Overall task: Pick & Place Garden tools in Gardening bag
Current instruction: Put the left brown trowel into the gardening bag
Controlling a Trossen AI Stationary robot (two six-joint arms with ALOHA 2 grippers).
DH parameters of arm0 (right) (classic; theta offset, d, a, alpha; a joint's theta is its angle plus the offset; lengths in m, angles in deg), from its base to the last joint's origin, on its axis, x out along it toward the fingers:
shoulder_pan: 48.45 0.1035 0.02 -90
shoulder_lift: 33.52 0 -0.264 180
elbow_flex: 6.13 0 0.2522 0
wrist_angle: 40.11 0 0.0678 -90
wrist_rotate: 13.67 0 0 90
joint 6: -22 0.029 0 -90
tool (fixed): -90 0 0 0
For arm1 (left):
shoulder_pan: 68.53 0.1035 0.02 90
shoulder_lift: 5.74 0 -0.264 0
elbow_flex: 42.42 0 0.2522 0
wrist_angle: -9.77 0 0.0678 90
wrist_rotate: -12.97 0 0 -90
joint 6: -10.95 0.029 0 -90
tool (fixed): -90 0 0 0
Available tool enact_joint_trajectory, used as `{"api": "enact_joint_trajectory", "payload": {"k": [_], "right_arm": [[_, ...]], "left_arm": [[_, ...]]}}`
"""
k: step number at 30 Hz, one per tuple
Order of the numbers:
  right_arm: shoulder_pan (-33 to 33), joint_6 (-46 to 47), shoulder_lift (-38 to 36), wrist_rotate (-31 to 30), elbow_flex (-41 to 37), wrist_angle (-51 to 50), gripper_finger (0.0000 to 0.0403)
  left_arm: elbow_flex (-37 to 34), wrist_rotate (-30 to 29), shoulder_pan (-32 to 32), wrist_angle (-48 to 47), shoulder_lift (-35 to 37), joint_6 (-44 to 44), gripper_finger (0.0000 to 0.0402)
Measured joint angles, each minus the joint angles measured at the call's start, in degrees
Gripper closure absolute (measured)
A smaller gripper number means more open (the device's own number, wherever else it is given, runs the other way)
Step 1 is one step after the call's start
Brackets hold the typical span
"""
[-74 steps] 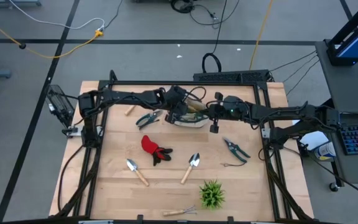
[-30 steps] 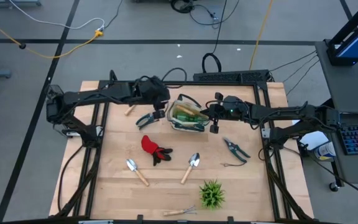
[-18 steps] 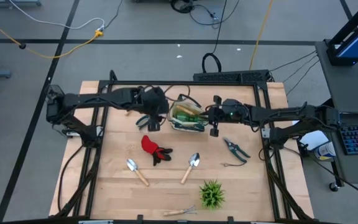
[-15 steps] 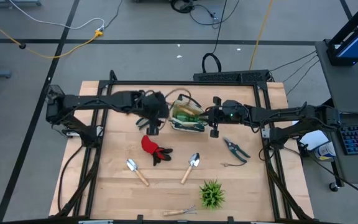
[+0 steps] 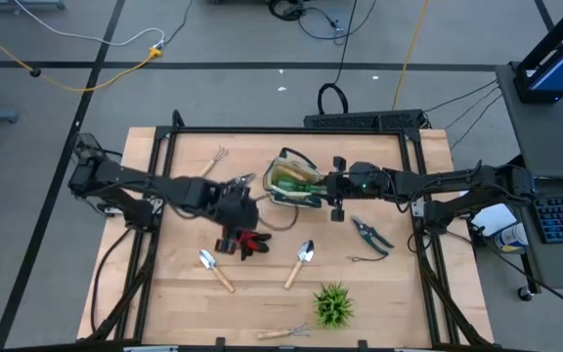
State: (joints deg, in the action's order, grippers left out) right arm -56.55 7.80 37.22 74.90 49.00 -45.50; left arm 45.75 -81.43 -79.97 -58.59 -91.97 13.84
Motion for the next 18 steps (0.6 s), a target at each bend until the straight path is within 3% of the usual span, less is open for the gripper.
{"api": "enact_joint_trajectory", "payload": {"k": [9, 14, 18], "right_arm": [[-0.02, 0.46, 0.0, 0.02, 0.0, 0.0, 0.0289], [-0.02, 0.46, 0.0, 0.02, 0.0, 0.01, 0.0293], [-0.02, 0.46, 0.0, 0.04, 0.0, 0.04, 0.0292]], "left_arm": [[-1.41, -1.69, -11.4, -0.87, 0.0, -11.41, 0.0243], [-6.52, -1.66, -16.76, 0.66, 0.0, -21.89, 0.0243], [-11.97, -1.89, -20.19, 7.07, -0.01, -26.14, 0.0243]]}}
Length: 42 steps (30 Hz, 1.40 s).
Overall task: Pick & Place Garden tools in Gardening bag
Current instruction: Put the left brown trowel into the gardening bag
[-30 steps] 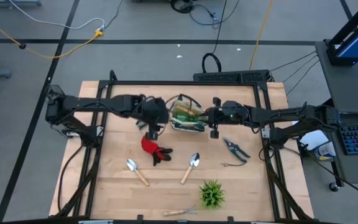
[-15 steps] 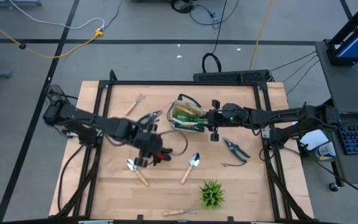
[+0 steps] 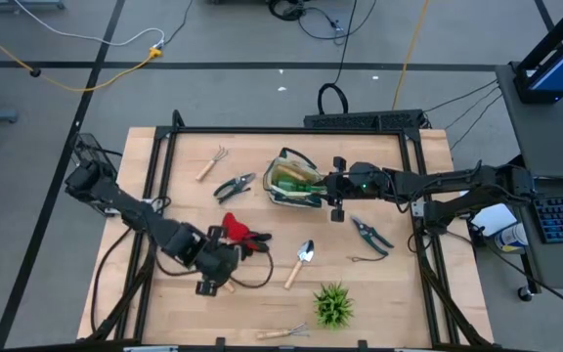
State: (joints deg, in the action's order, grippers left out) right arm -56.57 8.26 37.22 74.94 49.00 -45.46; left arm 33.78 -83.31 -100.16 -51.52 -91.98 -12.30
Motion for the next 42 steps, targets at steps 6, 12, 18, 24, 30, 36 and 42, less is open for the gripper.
{"api": "enact_joint_trajectory", "payload": {"k": [6, 12, 18, 24, 30, 36, 42], "right_arm": [[0.0, -0.46, 0.0, 0.0, 0.0, 0.44, 0.0295], [0.0, -0.46, 0.0, 0.0, 0.0, 0.44, 0.0298], [0.0, -0.46, 0.0, 0.0, 0.0, 0.42, 0.0298], [0.0, -0.35, 0.0, 0.01, 0.0, 0.43, 0.0298], [0.0, 1.05, 0.0, 0.02, 0.0, 0.42, 0.0298], [0.0, 1.06, 0.0, 0.02, 0.0, 0.76, 0.0298], [0.0, 1.07, 0.0, 0.15, 0.0, 0.85, 0.0298]], "left_arm": [[-6.57, -3.53, -4.53, 7.62, -0.01, 1.77, 0.0243], [-10.18, -9.22, -7.58, 11.71, -0.01, 1.5, 0.0243], [-11.83, -10.34, -8.99, 15.01, -0.02, -2.47, 0.0243], [-12.14, -10.97, -10.45, 18.48, -3.86, 0.25, 0.0243], [-11.75, -12.8, -11.69, 18.27, -8.91, 0.46, 0.0243], [-11.6, -13.18, -13.08, 17.68, -11.8, 0.66, 0.0243], [-11.55, -13.42, -13.21, 17.81, -13.59, 0.49, 0.0245]]}}
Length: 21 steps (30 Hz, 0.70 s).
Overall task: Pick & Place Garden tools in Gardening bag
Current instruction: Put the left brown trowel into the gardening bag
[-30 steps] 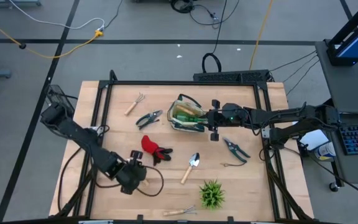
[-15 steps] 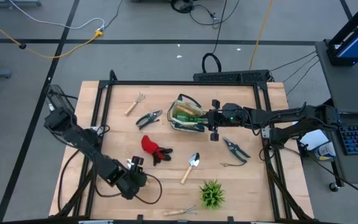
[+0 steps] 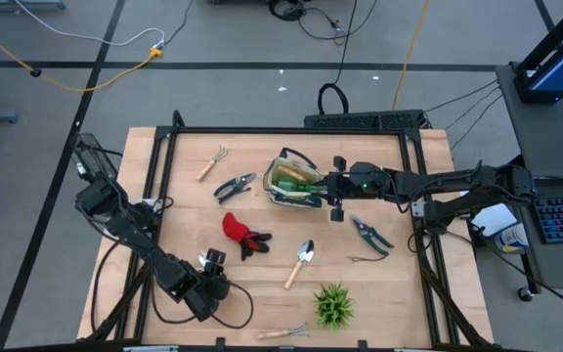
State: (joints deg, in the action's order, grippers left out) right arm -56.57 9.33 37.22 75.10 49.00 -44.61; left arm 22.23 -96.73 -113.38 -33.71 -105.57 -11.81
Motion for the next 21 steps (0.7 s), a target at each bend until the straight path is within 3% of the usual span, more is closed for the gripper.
{"api": "enact_joint_trajectory", "payload": {"k": [3, 8, 17, 21], "right_arm": [[-0.01, 0.03, 0.0, -0.02, 0.0, -0.02, 0.0298], [-0.02, 0.22, 0.0, 0.0, 0.0, -0.02, 0.0298], [-0.02, 0.07, 0.0, 2.85, 0.0, -0.04, 0.0298], [0.0, 0.18, 0.0, 4.52, 0.0, -0.04, 0.0298]], "left_arm": [[-0.02, 0.46, 0.28, 0.15, -0.07, -0.04, 0.0268], [-0.07, 0.8, 0.95, 1.03, -0.11, -0.04, 0.034], [2.73, -6.94, 4.81, 2.74, 2.89, 2.12, 0.0345], [3.61, -7.62, 7.78, 2.66, 3.96, 5.21, 0.0345]]}}
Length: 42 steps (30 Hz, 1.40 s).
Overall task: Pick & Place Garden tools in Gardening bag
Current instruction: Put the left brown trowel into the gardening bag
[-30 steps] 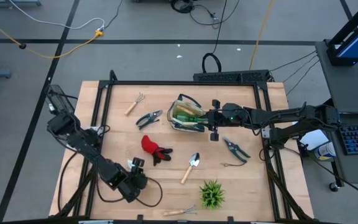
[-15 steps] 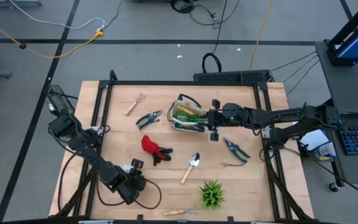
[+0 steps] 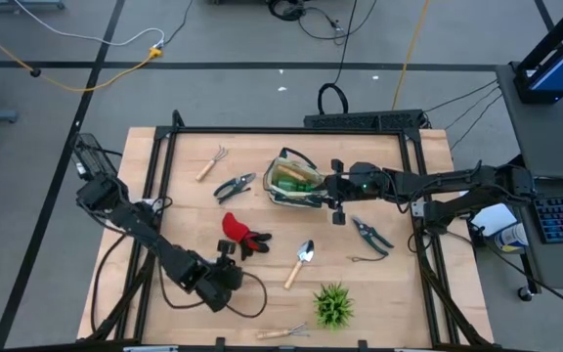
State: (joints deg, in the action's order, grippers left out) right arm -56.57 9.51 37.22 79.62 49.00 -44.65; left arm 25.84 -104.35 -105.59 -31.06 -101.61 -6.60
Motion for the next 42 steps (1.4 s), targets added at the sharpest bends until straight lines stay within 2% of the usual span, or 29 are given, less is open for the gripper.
{"api": "enact_joint_trajectory", "payload": {"k": [6, 18, 22, 26, 42], "right_arm": [[-0.02, 0.01, 0.0, -0.11, 0.0, 0.0, 0.0298], [-0.02, 0.01, 0.0, -0.15, 0.0, -0.31, 0.0298], [-0.02, 0.01, 0.0, -0.15, 0.0, -1.2, 0.0298], [-0.02, -0.14, 0.0, -0.17, 0.0, -1.51, 0.0298], [-0.02, -2.8, 0.0, -0.18, 0.0, -2.26, 0.0298]], "left_arm": [[2.51, -2.34, 5.22, -0.04, 1.13, 6.62, 0.0345], [10.3, -6.42, 16.61, 0.17, 1.46, 29.22, 0.0345], [12.83, -9.83, 20.35, 0.58, 1.48, 33.06, 0.0345], [14.44, -10.28, 23.53, 0.8, 1.46, 36.47, 0.0344], [14.64, -10.16, 31.8, 18.44, 1.46, 50.52, 0.0342]]}}
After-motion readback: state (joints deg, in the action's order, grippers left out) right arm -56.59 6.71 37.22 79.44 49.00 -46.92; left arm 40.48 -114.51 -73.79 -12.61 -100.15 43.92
